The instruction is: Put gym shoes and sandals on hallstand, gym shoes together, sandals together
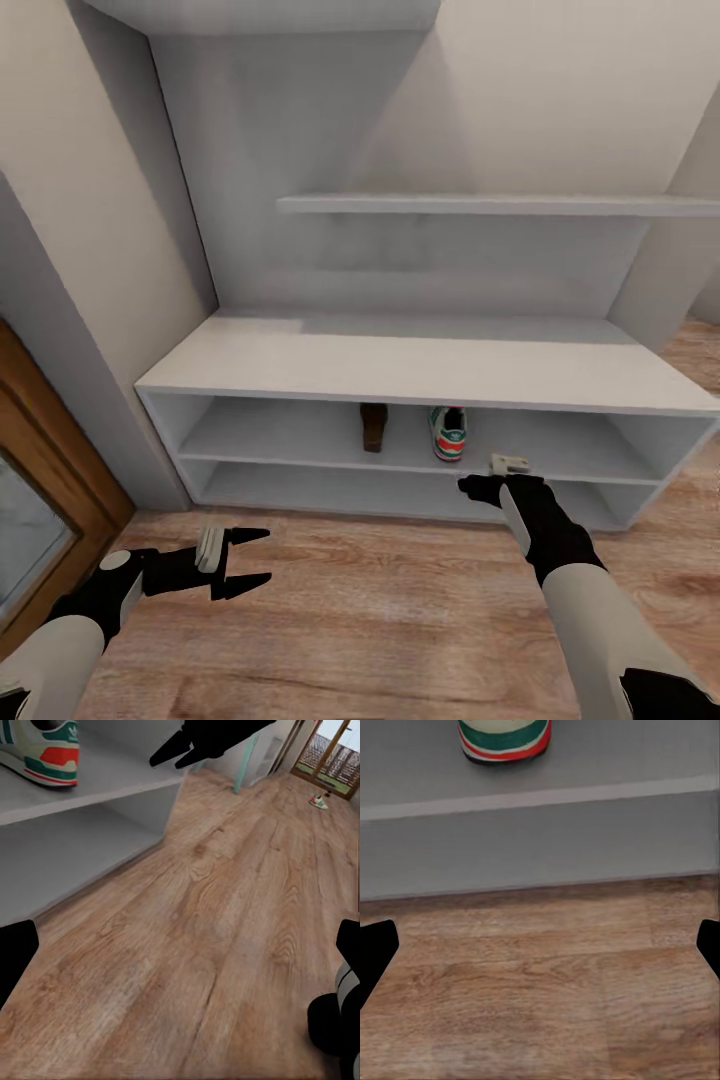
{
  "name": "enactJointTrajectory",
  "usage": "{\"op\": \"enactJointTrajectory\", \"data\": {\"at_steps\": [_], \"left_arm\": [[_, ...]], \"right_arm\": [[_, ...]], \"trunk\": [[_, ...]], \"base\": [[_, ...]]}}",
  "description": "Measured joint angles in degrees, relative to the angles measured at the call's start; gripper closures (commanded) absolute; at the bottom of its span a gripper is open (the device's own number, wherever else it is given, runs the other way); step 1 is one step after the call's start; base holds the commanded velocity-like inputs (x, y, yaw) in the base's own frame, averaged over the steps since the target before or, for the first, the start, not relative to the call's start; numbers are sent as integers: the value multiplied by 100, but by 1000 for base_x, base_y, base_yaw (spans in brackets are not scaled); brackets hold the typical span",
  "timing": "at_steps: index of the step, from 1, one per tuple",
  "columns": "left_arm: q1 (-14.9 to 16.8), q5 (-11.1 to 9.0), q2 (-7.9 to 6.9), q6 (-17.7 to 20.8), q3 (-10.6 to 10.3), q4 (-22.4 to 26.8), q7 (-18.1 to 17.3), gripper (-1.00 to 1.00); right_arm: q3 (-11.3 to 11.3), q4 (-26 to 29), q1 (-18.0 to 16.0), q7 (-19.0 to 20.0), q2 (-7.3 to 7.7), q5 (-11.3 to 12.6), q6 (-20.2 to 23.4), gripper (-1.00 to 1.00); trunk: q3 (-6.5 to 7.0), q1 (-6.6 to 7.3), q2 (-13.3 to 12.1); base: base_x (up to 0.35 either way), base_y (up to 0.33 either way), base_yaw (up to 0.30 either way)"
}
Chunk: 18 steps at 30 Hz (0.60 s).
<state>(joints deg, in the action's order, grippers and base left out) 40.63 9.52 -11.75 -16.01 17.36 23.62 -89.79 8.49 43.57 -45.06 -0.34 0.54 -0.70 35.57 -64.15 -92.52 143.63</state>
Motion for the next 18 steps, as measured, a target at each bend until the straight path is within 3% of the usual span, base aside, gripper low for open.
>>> {"op": "enactJointTrajectory", "data": {"at_steps": [10, 14, 18], "left_arm": [[0, -1, 0, 0, 6, 0, 0, -100], [0, -4, 0, 0, 1, 0, 0, -100], [0, -6, 0, 0, 6, -1, 0, -100]], "right_arm": [[0, -37, 3, 1, -2, -12, 0, -100], [13, -20, 18, 9, 0, 28, 0, -100], [16, -6, 23, 10, 0, 37, 1, -100]], "trunk": [[0, 0, 0], [0, 3, 0], [0, 4, 0]], "base": [[-324, 0, 0], [-59, 0, -19], [-3, 0, -229]]}}
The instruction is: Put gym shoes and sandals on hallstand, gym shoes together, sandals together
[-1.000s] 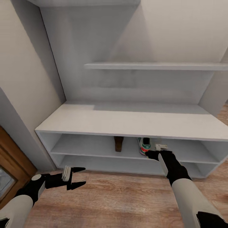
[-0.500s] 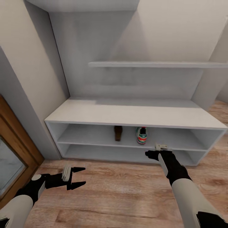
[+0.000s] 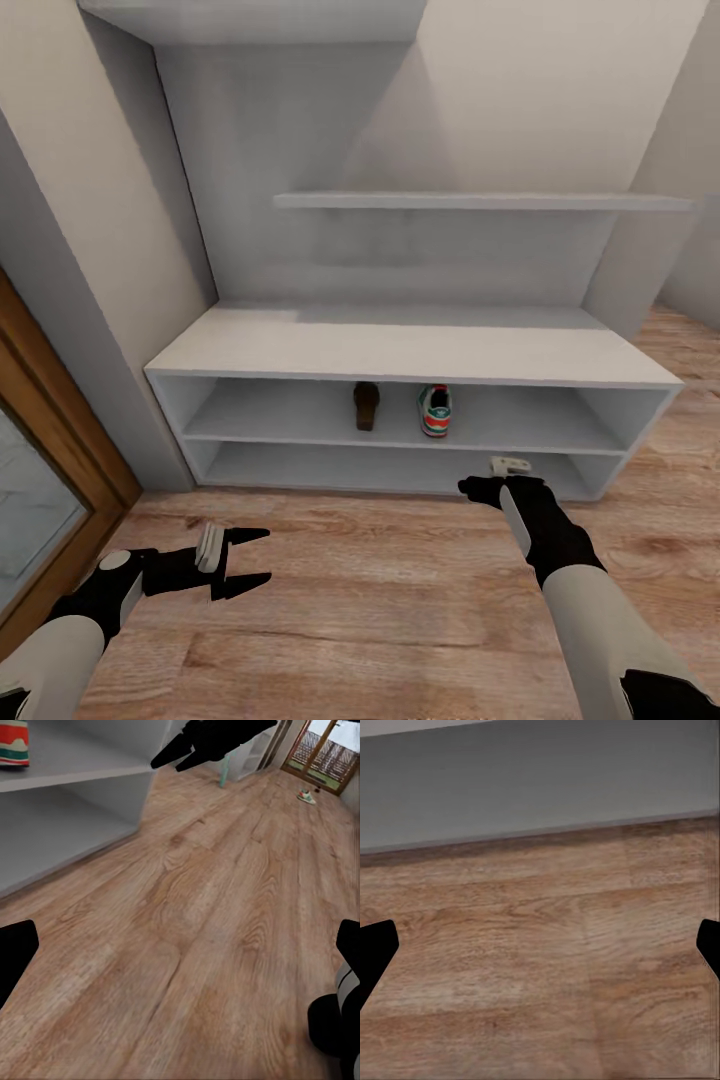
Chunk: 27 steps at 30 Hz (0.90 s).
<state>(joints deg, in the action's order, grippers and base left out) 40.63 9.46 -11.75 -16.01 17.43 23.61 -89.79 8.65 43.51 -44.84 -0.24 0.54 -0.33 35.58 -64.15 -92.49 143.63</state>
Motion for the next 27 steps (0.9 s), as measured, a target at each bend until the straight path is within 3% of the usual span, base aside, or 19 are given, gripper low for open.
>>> {"op": "enactJointTrajectory", "data": {"at_steps": [27], "left_arm": [[-1, 4, -12, 0, -4, 0, 0, -100]], "right_arm": [[0, 28, 3, 15, 0, 8, -15, -100]], "trunk": [[76, 0, 0]], "base": [[0, 0, -296]]}}
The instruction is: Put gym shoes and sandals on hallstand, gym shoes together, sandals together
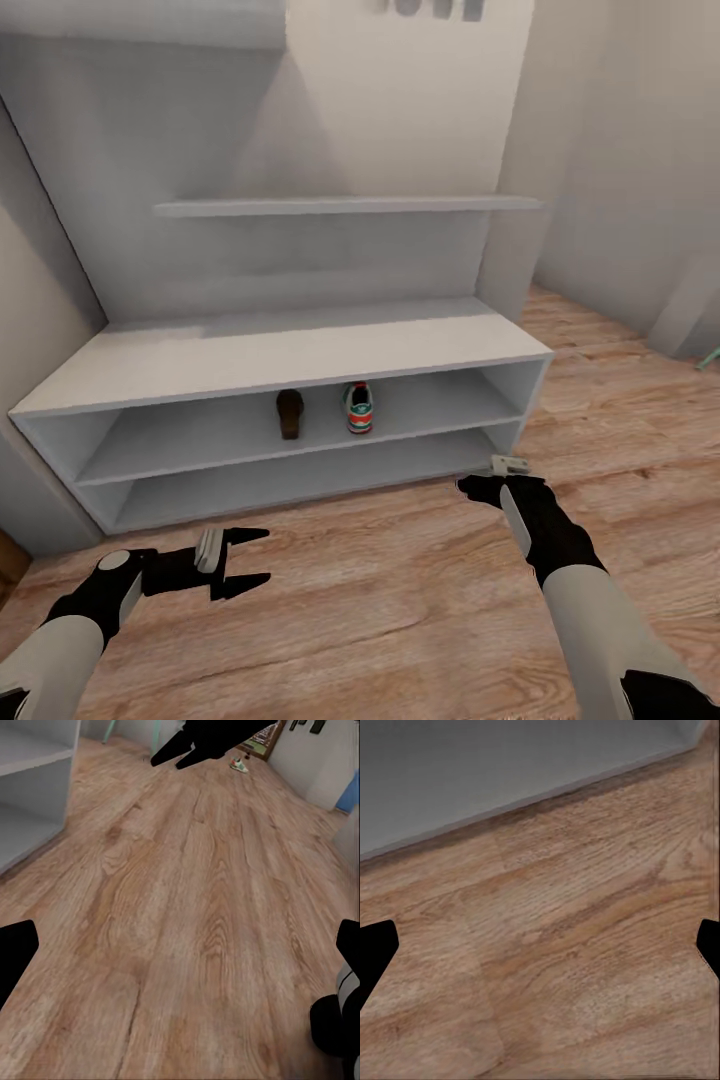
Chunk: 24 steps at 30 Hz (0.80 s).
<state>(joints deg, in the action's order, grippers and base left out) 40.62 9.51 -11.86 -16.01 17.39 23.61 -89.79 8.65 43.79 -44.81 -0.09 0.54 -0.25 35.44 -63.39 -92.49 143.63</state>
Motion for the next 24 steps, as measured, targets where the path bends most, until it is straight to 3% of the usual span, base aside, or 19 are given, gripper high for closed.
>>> {"op": "enactJointTrajectory", "data": {"at_steps": [24], "left_arm": [[-1, -1, 3, 0, -2, 0, 0, -100]], "right_arm": [[9, 1, 1, -13, 0, 2, -3, -100]], "trunk": [[624, 62, -32]], "base": [[0, 0, -300]]}}
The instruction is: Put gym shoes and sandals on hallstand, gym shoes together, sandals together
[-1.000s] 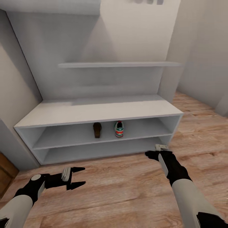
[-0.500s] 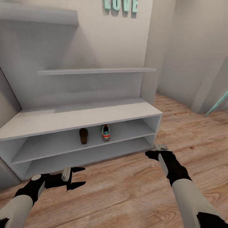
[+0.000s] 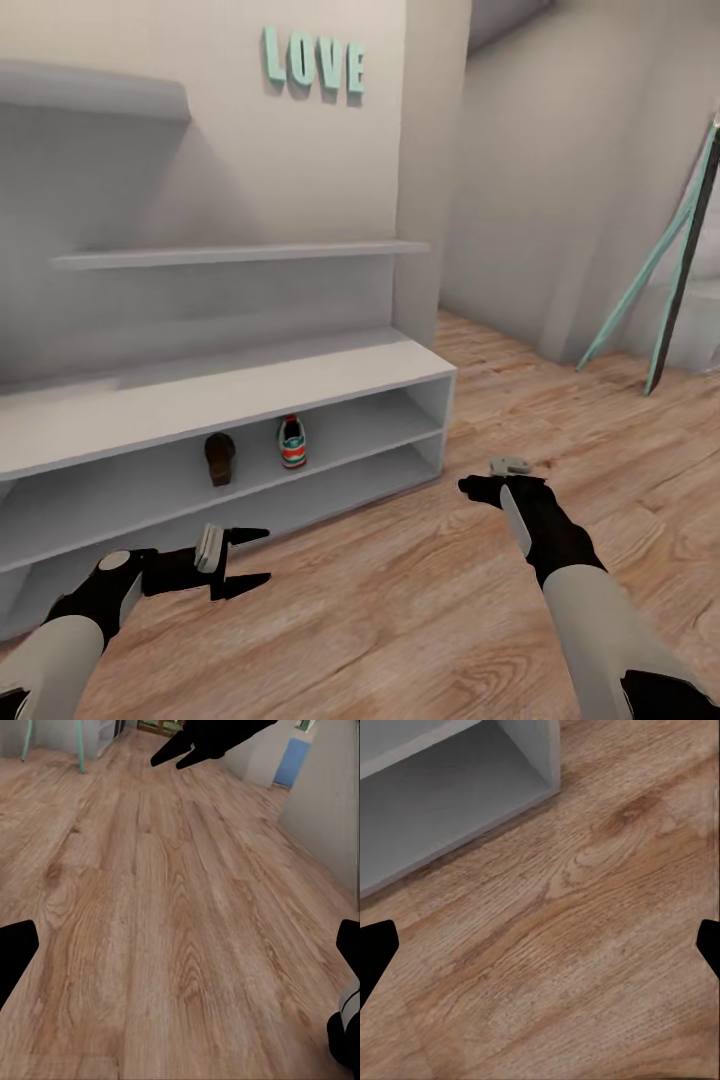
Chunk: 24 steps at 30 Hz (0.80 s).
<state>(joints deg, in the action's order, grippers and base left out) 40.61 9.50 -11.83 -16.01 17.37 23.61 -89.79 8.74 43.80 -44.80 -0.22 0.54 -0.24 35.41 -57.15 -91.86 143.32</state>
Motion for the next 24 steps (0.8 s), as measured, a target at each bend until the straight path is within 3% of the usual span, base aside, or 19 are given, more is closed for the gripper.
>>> {"op": "enactJointTrajectory", "data": {"at_steps": [13, 24], "left_arm": [[-3, -6, 6, 0, -1, 0, 7, -100], [-4, -7, 8, 0, -1, 0, 10, -100]], "right_arm": [[-7, -1, -2, -2, 0, 0, 0, -100], [-5, -3, -4, -2, -1, -1, 1, -100]], "trunk": [[79, 3, -2], [132, 5, -2]], "base": [[22, -11, -297], [221, -206, -293]]}}
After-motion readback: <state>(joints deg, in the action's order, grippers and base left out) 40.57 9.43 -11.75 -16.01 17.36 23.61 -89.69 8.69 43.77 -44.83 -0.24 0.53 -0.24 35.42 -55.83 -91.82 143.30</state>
